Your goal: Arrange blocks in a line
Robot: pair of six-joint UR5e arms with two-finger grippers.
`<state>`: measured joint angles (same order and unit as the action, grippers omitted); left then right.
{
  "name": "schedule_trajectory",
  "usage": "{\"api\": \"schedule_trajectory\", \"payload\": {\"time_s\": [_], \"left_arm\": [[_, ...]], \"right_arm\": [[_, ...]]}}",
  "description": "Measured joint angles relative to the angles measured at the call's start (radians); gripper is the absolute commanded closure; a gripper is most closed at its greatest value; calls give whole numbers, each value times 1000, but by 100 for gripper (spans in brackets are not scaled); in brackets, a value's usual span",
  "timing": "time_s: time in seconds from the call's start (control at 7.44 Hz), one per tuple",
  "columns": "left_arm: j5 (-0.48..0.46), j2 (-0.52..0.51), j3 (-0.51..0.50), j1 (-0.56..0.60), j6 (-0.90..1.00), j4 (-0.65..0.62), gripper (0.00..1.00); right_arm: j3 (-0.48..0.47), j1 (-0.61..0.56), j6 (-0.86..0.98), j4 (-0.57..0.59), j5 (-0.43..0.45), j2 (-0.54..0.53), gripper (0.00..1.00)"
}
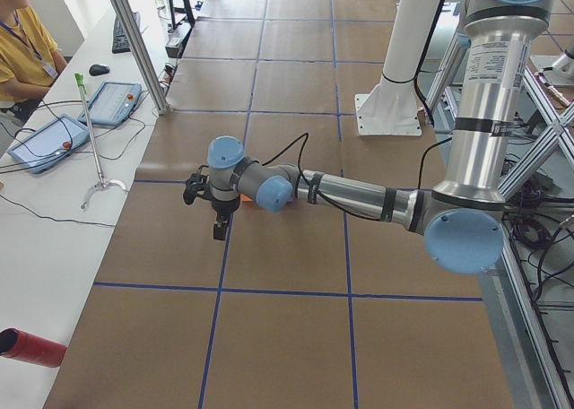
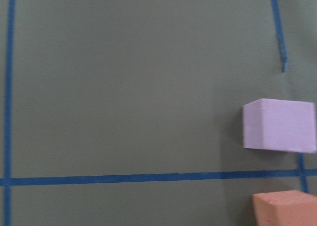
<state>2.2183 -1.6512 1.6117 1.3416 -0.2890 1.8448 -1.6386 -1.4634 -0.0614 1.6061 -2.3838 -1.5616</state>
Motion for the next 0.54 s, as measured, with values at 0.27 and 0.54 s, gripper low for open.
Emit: {"api": "schedule_trajectory", "payload": {"time_s": [0.27, 0.54], "left_arm": [[-1, 56, -27, 128, 228, -49, 0], [0, 87, -39, 194, 280, -57, 0]], "right_arm": [[0, 0, 0, 0, 0, 0, 0], [0, 0, 0, 0, 0, 0, 0]]}}
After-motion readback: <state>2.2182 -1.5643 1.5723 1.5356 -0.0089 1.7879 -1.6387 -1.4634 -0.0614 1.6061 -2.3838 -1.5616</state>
